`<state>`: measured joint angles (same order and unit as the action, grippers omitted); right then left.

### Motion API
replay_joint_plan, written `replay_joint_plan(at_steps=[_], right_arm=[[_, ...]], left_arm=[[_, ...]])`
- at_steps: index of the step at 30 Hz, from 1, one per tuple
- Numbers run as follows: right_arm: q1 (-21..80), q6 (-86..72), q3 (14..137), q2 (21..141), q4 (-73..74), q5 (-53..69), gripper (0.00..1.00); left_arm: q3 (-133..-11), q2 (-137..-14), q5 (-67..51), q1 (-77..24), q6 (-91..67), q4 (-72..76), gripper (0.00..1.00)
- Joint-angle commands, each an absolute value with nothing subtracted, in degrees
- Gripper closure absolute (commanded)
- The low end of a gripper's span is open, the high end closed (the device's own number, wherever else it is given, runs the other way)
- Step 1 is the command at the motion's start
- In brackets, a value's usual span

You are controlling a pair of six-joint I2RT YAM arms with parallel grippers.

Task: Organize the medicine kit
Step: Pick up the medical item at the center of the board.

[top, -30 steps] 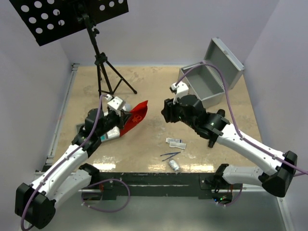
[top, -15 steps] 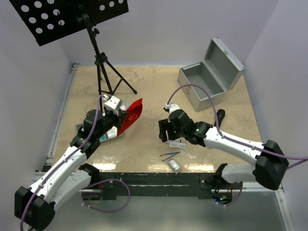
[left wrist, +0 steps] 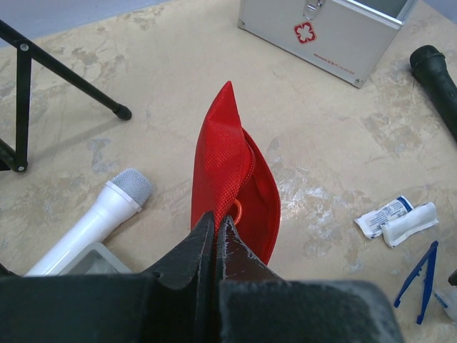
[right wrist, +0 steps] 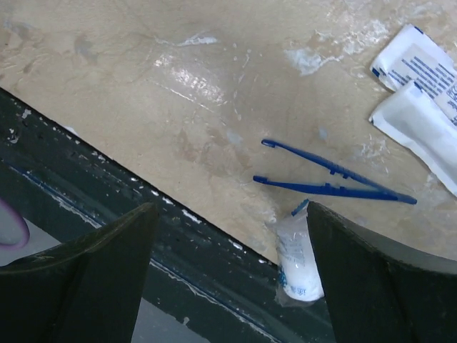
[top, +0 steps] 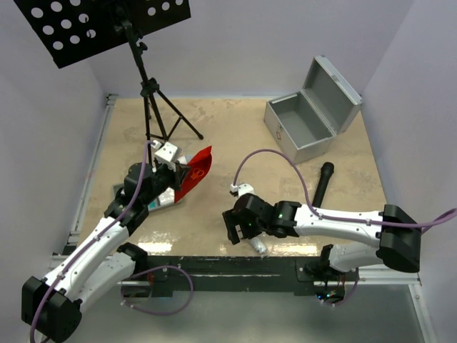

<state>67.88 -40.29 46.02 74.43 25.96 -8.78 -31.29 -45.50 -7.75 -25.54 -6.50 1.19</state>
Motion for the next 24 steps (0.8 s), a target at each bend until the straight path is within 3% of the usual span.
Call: replay_joint_plan(at_steps=[1, 9, 19, 24], right_arm=[[70.0, -46.2, 46.3, 72.3, 31.4, -15.1, 0.11], [72.0, -51.6, 41.6, 70.4, 34.8, -15.5, 0.16], [74.2, -53.2, 42.5, 77.8, 33.2, -16.6, 0.17], [74.2, -53.3, 42.1, 77.4, 33.6, -16.6, 0.24]], left_arm=[[-32.3, -45.2, -9.0, -25.8, -7.6, 4.5, 1.0], [-32.1, -44.9, -9.4, -25.8, -7.9, 4.7, 1.0], [-32.0, -44.7, -10.0, -25.8, -8.1, 4.3, 1.0], [-31.9, -45.1, -10.4, -25.8, -8.3, 4.7, 1.0]])
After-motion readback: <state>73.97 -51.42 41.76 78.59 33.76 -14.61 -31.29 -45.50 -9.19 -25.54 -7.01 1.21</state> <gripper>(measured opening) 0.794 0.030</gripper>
